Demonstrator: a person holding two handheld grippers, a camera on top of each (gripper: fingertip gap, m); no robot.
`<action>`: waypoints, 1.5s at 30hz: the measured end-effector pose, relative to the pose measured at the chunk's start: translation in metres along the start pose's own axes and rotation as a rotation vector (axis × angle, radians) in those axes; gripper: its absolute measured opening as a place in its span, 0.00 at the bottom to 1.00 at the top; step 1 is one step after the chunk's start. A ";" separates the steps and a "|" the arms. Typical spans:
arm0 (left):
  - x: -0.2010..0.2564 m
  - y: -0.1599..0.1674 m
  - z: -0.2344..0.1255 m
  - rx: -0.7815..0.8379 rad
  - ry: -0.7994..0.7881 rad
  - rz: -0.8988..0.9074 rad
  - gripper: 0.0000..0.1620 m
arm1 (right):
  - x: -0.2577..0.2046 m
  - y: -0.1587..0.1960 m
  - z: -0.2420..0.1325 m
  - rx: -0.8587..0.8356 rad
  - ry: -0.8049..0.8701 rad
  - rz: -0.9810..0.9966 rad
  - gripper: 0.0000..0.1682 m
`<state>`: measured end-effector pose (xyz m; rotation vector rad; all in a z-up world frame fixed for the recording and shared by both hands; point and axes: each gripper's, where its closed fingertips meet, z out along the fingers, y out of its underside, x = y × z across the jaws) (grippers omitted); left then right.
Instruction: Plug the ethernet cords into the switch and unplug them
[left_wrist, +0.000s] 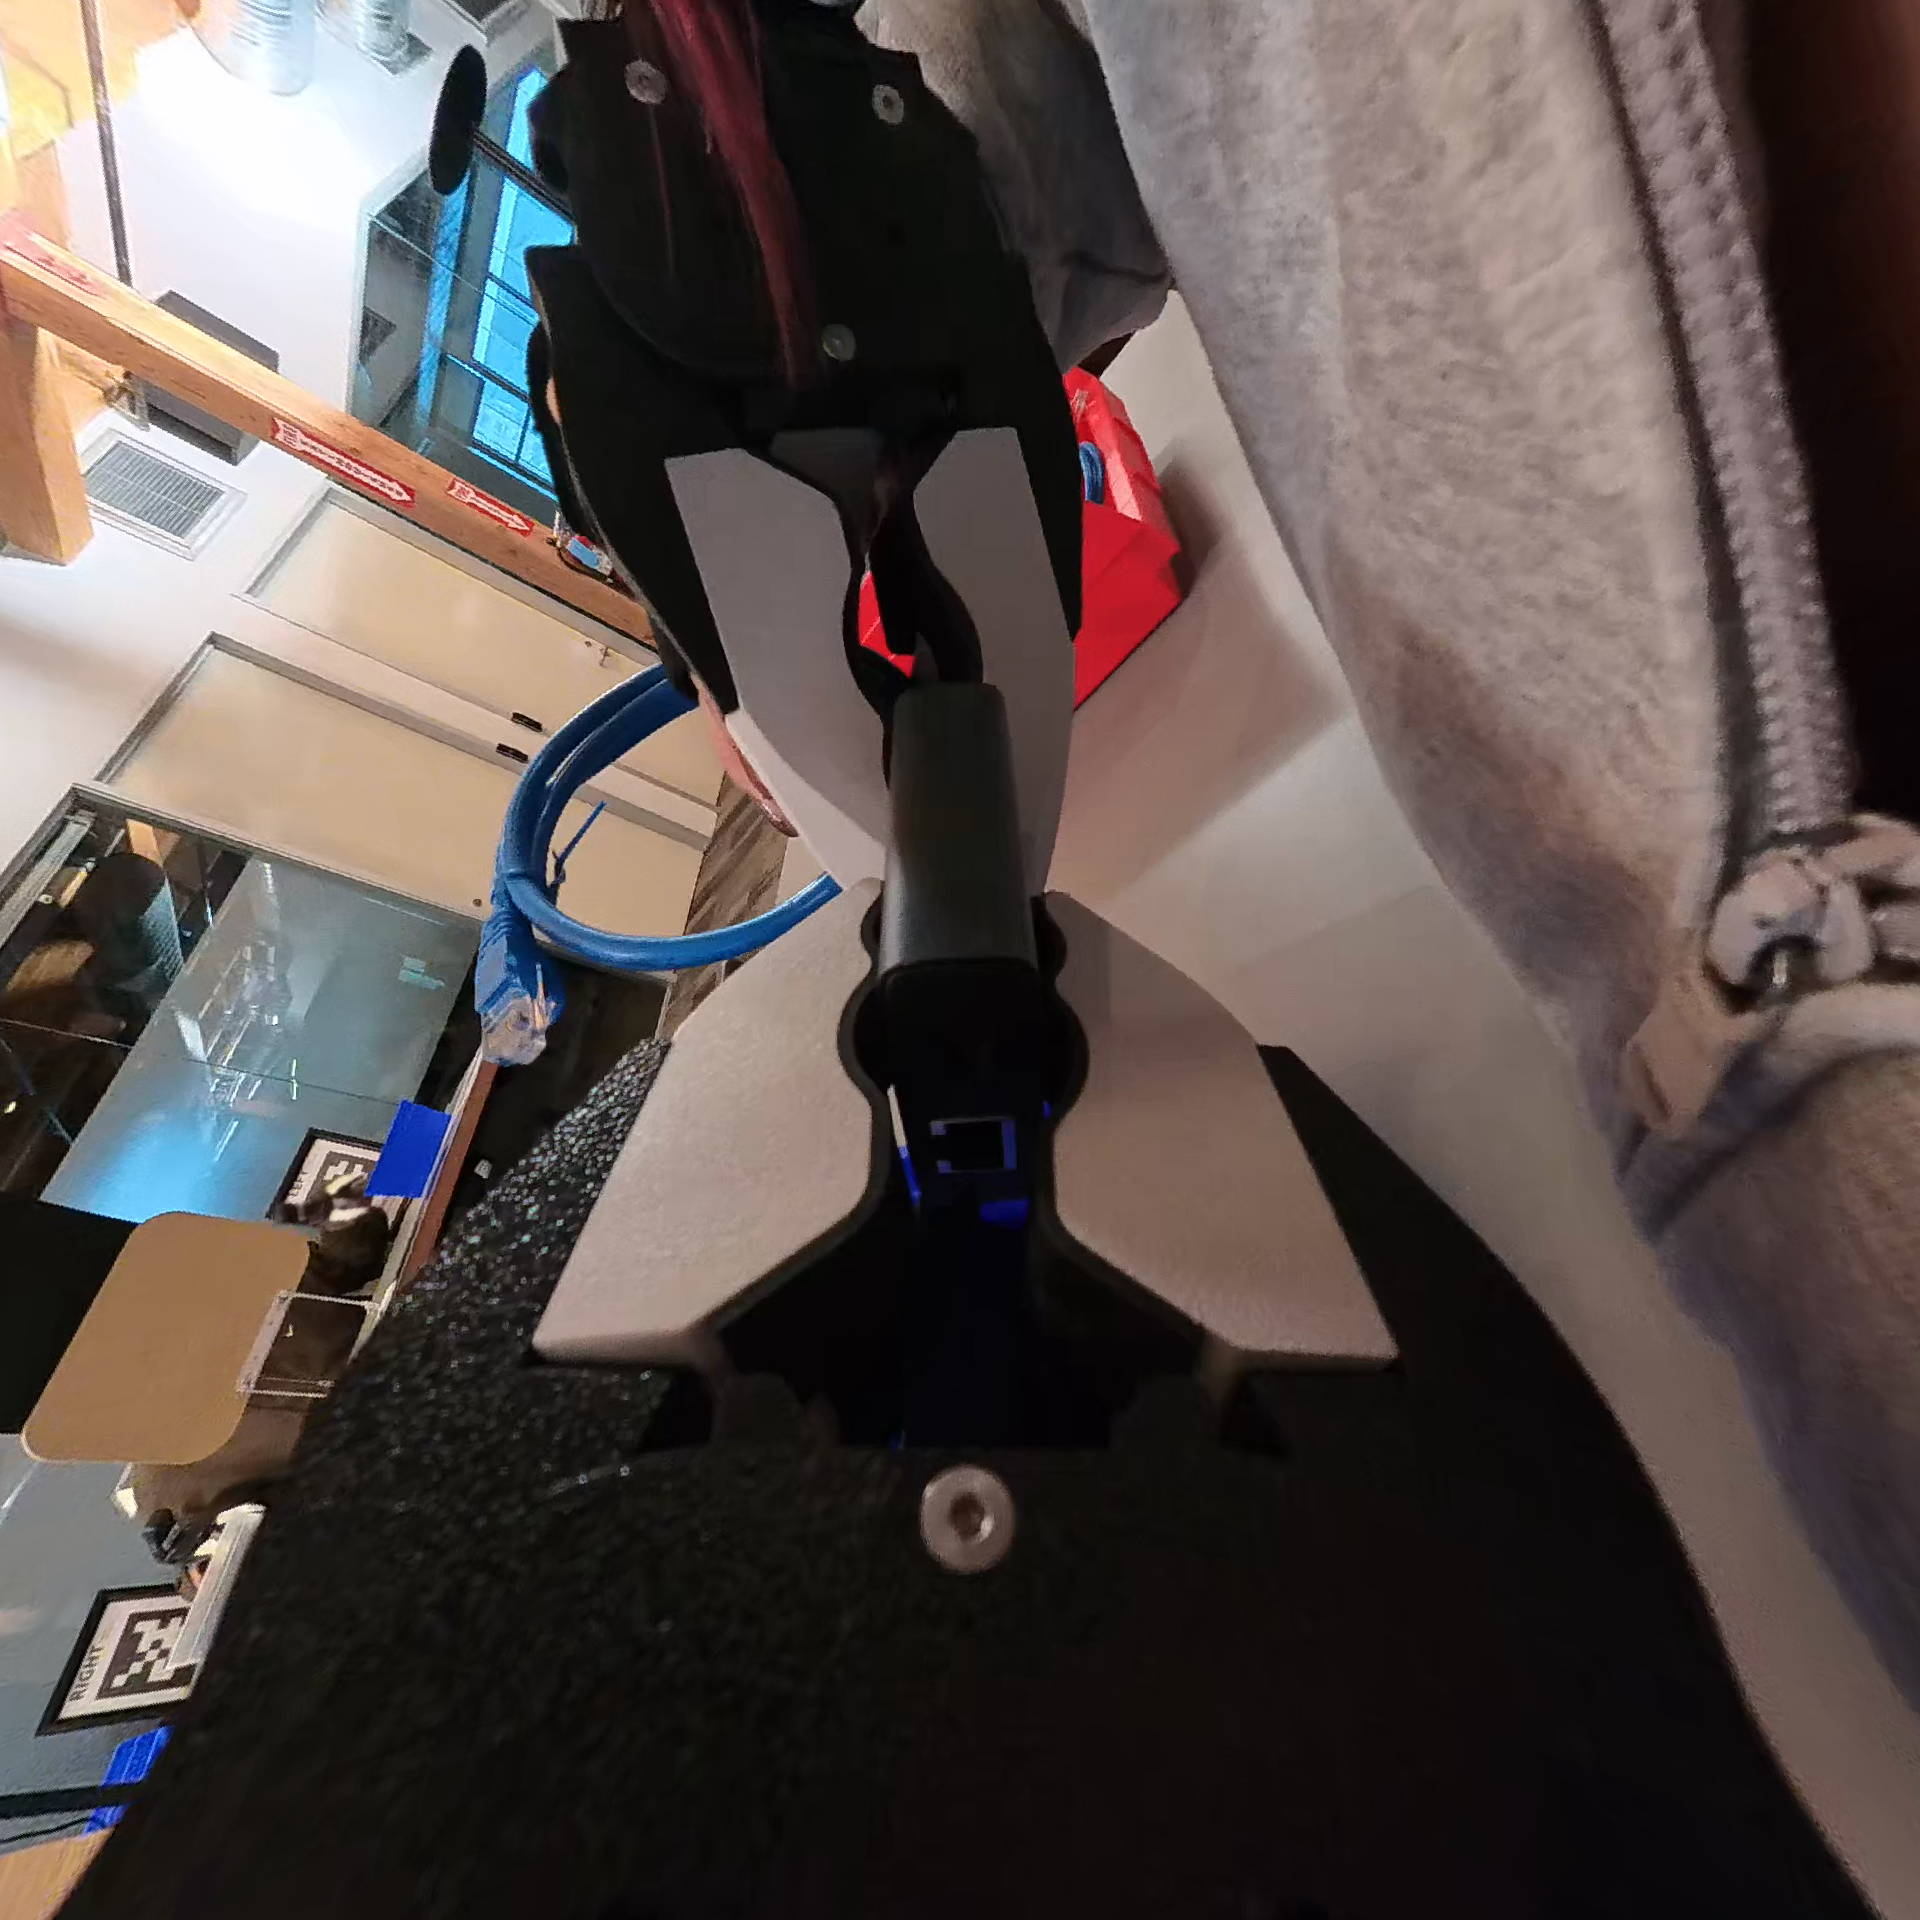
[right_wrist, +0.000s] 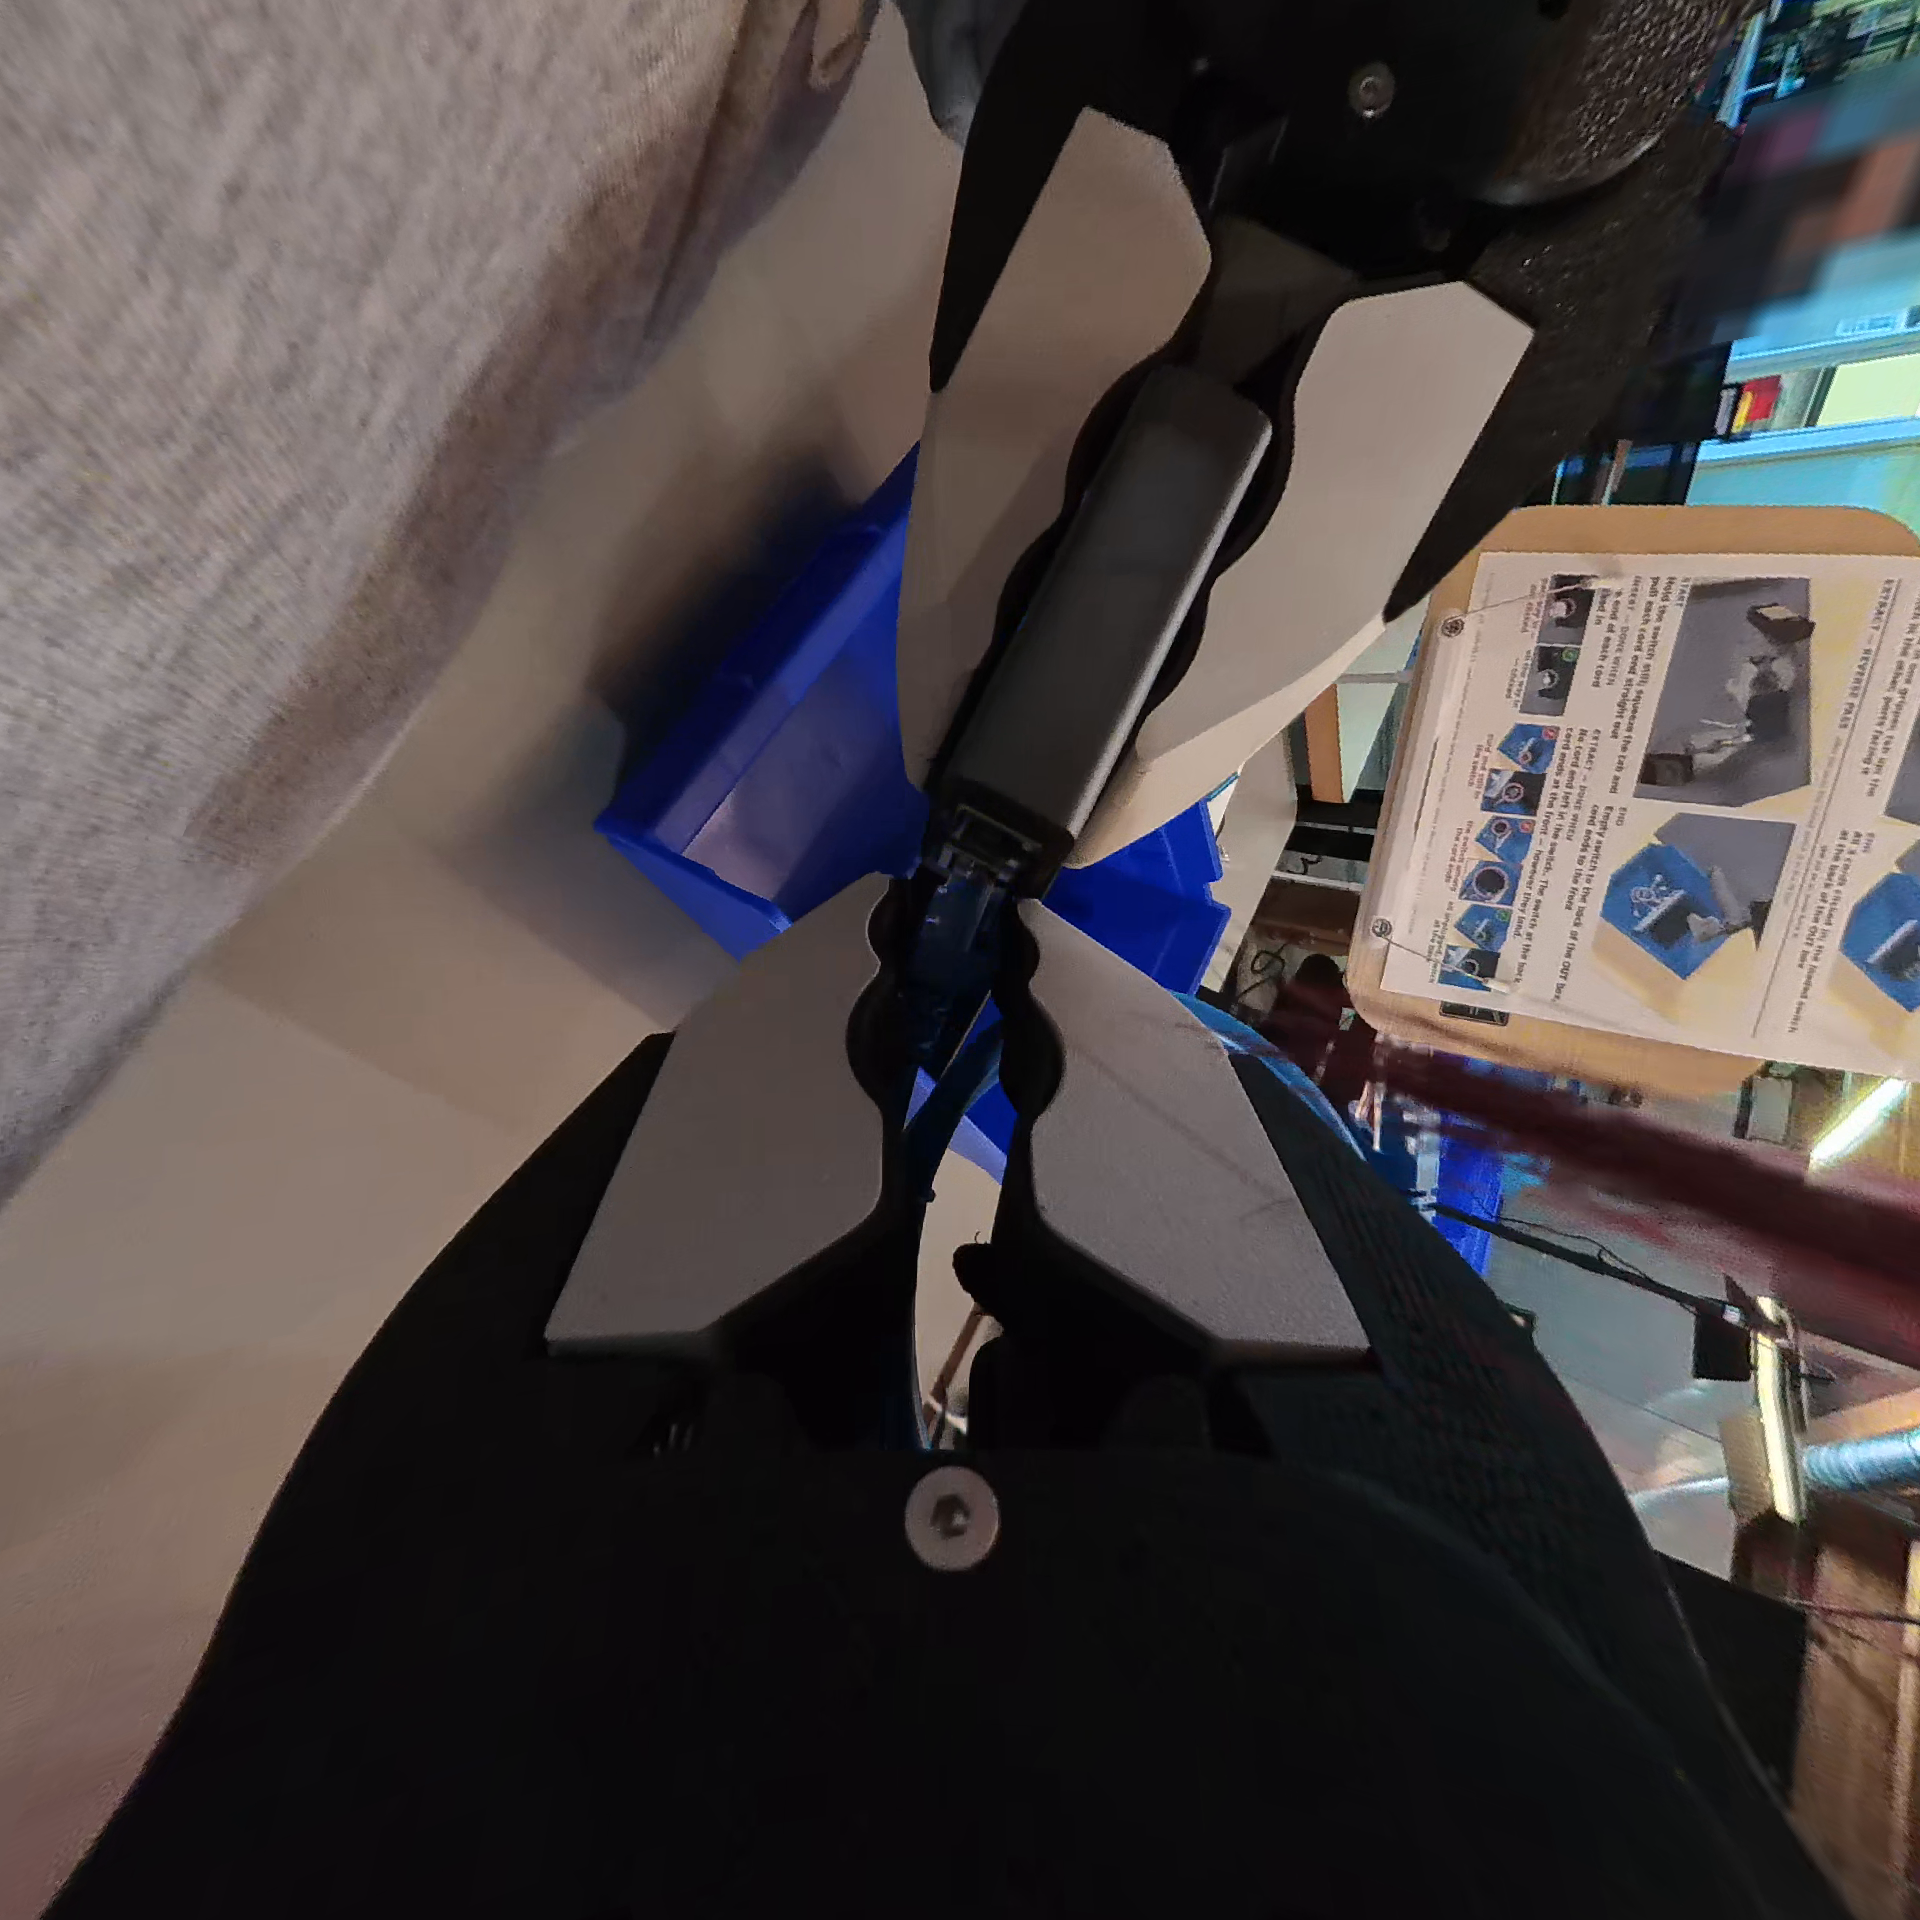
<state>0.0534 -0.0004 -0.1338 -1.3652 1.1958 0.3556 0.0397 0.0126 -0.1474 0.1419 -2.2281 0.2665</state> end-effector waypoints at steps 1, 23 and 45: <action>0.000 0.000 -0.001 0.001 -0.001 0.000 0.14 | 0.000 -0.001 0.000 0.001 -0.001 0.000 0.09; -0.024 0.022 0.004 -0.182 -0.134 -0.022 0.15 | 0.015 0.035 0.018 -0.214 0.122 0.115 0.24; -0.026 0.012 0.014 -0.152 -0.142 -0.138 0.14 | 0.031 0.052 0.025 -0.393 0.261 0.080 0.05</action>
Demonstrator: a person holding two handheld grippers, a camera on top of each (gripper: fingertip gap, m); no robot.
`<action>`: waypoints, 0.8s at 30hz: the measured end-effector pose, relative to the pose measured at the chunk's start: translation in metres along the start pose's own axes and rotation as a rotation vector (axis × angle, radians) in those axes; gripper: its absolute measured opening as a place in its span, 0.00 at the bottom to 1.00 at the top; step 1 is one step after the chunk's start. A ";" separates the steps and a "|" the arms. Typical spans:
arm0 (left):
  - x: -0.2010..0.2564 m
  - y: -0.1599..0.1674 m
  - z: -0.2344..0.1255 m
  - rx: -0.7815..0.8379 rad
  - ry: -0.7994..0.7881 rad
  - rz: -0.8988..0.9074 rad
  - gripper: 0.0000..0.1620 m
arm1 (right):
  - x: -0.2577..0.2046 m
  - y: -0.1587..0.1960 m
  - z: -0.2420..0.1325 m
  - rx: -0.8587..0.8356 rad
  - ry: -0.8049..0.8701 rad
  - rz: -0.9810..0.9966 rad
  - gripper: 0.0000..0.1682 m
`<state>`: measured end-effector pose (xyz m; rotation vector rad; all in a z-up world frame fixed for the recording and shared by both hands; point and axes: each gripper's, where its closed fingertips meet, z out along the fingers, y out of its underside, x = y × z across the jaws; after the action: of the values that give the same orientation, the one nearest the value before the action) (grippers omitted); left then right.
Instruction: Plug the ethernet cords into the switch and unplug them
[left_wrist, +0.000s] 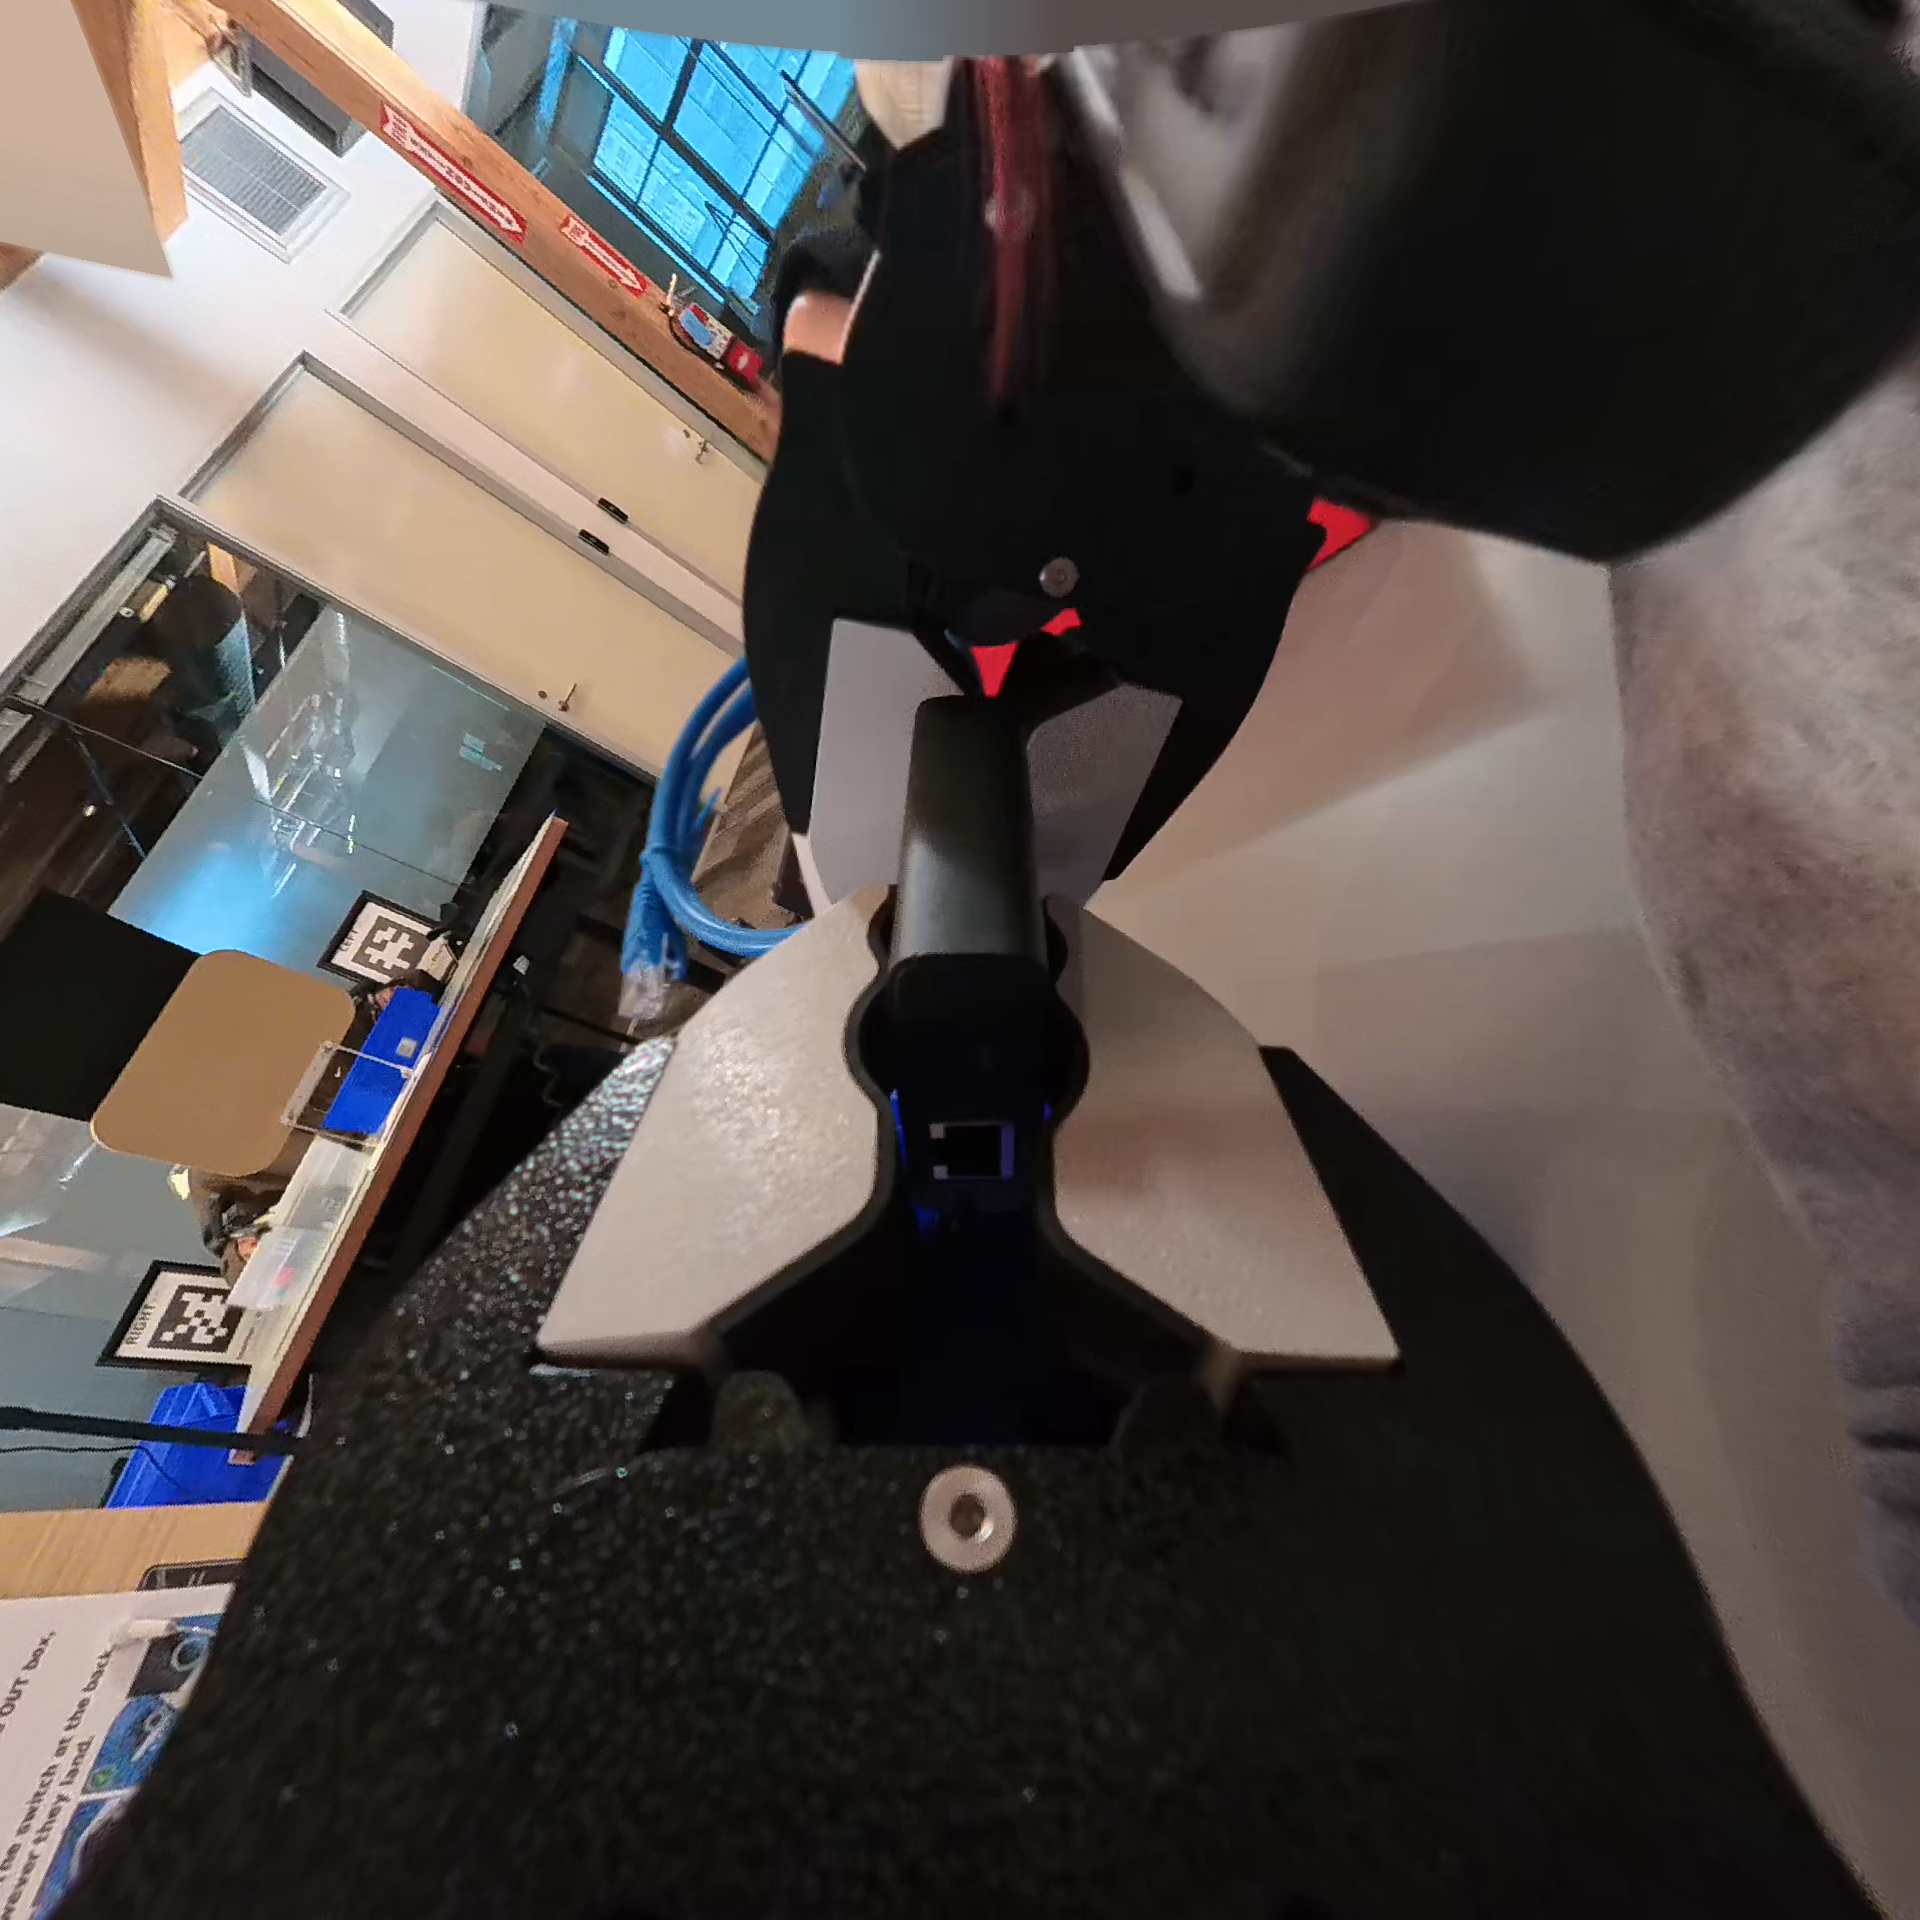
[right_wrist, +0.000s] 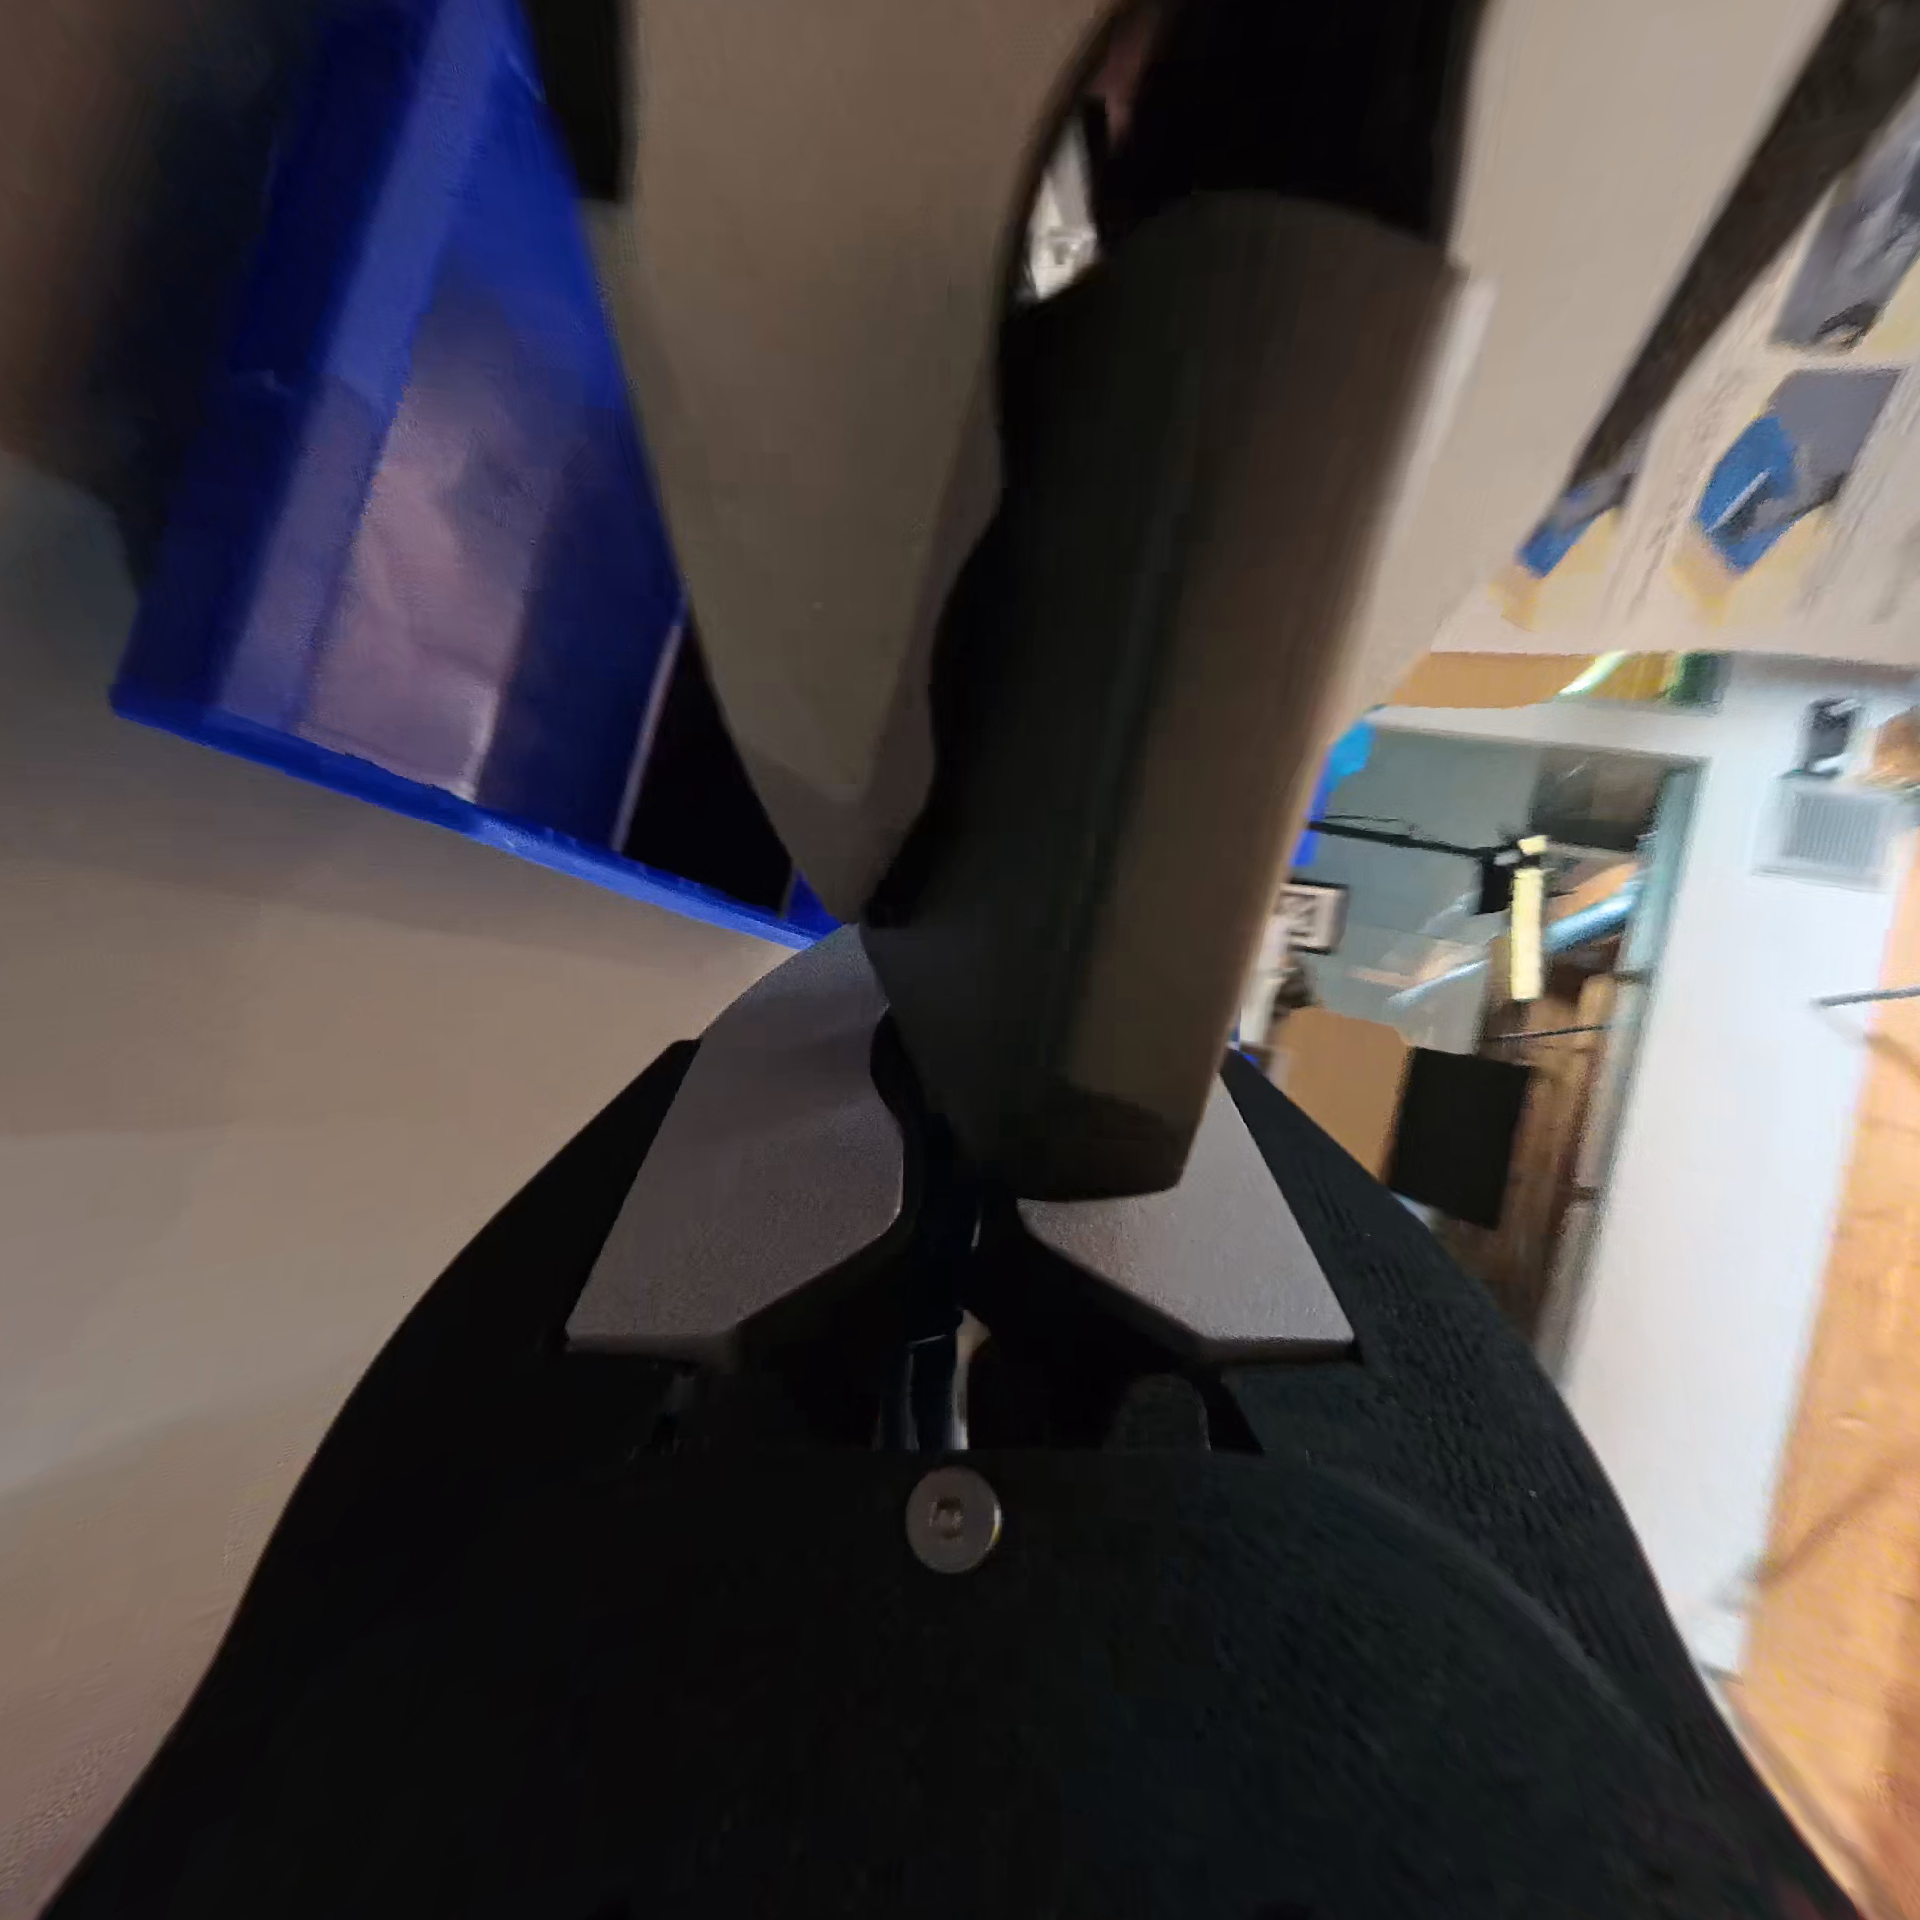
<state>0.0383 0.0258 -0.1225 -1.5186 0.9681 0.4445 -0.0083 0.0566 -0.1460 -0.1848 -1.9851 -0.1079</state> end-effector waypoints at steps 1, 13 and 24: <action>0.002 0.000 -0.001 -0.006 0.009 0.014 0.14 | 0.000 -0.001 -0.001 -0.004 0.027 -0.057 0.05; -0.027 0.017 -0.041 -0.044 0.008 -0.127 0.15 | -0.074 0.075 -0.009 -0.138 -0.350 -0.531 0.04; -0.024 0.039 -0.014 0.023 -0.003 -0.287 0.13 | 0.007 0.194 -0.110 -0.316 -0.071 0.300 0.04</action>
<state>-0.0093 0.0231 -0.1261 -1.6057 0.7351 0.2297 0.1227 0.2303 -0.0957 -0.6948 -1.9784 -0.2230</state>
